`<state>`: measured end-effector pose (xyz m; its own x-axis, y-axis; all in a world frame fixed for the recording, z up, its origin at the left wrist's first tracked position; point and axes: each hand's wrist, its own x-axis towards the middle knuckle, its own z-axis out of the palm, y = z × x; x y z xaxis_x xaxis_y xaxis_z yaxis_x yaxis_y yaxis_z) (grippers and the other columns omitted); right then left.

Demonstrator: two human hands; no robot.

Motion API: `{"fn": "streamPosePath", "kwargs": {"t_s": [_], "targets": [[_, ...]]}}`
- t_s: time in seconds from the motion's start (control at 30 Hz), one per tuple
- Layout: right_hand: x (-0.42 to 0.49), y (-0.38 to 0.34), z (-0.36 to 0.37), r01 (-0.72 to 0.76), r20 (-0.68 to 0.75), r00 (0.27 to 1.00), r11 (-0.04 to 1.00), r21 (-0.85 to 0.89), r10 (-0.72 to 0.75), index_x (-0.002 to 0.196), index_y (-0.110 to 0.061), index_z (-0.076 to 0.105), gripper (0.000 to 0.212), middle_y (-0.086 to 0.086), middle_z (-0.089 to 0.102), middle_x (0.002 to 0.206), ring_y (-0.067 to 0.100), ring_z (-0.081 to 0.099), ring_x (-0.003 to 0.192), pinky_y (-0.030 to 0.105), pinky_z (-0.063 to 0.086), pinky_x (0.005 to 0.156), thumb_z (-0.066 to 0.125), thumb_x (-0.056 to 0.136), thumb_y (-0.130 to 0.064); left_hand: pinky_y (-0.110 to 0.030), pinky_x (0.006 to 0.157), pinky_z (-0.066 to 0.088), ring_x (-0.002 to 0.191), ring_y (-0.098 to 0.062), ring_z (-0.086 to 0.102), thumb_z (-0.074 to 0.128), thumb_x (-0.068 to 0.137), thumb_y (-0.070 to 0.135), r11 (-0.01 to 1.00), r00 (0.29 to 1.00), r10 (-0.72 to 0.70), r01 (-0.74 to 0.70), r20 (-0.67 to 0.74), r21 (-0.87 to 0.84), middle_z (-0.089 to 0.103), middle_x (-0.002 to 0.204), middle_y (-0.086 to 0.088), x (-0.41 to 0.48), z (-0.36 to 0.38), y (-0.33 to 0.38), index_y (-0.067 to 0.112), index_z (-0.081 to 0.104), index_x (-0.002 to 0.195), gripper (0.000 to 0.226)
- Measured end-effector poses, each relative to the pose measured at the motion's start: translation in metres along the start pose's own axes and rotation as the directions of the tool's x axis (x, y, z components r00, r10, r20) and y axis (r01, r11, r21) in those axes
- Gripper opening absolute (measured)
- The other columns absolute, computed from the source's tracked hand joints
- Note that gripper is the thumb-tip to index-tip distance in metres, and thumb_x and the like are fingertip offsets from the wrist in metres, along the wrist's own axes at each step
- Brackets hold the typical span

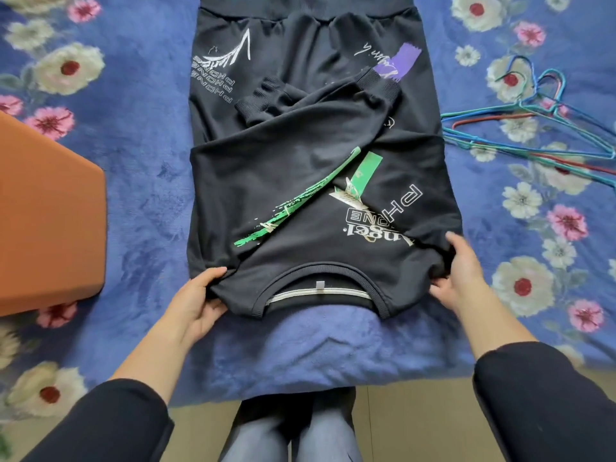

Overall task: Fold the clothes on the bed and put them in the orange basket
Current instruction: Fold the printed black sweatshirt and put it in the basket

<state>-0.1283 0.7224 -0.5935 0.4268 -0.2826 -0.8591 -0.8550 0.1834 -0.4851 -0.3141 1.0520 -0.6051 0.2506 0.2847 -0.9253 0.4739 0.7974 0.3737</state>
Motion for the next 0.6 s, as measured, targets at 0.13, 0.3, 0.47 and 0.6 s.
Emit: {"fn": "streamPosePath", "kwargs": {"t_s": [0.13, 0.3, 0.47, 0.6], "targets": [[0.014, -0.007, -0.014, 0.035, -0.146, 0.988, 0.989, -0.142, -0.056, 0.092, -0.011, 0.056, 0.020, 0.009, 0.055, 0.078, 0.020, 0.051, 0.059, 0.021, 0.045, 0.038, 0.056, 0.075, -0.001, -0.018, 0.053, 0.055, 0.062, -0.010, 0.069, 0.055, 0.086, -0.003, 0.998, 0.999, 0.029, -0.028, 0.016, -0.055, 0.072, 0.075, -0.004, -0.010, -0.014, 0.004, 0.008, 0.061, 0.098, 0.018], [-0.001, 0.015, -0.054, -0.135, -0.157, 0.985, 0.885, -0.445, 0.071, 0.088, -0.010, 0.050, 0.021, 0.009, 0.043, 0.069, 0.021, 0.042, 0.057, 0.020, 0.043, 0.036, 0.047, 0.071, 0.002, -0.010, 0.033, 0.036, 0.029, -0.004, 0.040, 0.051, 0.088, -0.003, 0.987, 0.986, -0.159, 0.157, -0.055, -0.040, 0.046, 0.042, 0.003, -0.049, -0.048, -0.015, 0.015, 0.043, 0.068, 0.028], [-0.034, 0.013, -0.076, -0.128, -0.157, 0.987, 0.707, -0.695, 0.024, 0.081, -0.006, 0.054, 0.011, 0.012, 0.051, 0.075, 0.026, 0.048, 0.060, 0.028, 0.047, 0.051, 0.052, 0.073, 0.001, -0.020, 0.039, 0.049, 0.038, -0.012, 0.047, 0.056, 0.084, 0.001, 0.942, 0.953, -0.268, 0.290, -0.138, 0.172, 0.056, 0.067, -0.006, -0.078, -0.069, -0.026, 0.009, 0.055, 0.087, 0.008], [-0.040, -0.027, -0.058, 0.011, -0.036, 0.999, 0.849, -0.527, -0.035, 0.097, -0.016, 0.052, 0.024, 0.009, 0.049, 0.079, 0.019, 0.047, 0.061, 0.021, 0.046, 0.040, 0.047, 0.084, 0.003, -0.028, 0.052, 0.055, 0.056, -0.014, 0.054, 0.045, 0.088, 0.004, 0.998, 0.991, -0.022, 0.030, -0.129, 0.056, 0.055, 0.072, -0.005, -0.073, -0.041, 0.020, 0.016, 0.055, 0.092, 0.017]]}}
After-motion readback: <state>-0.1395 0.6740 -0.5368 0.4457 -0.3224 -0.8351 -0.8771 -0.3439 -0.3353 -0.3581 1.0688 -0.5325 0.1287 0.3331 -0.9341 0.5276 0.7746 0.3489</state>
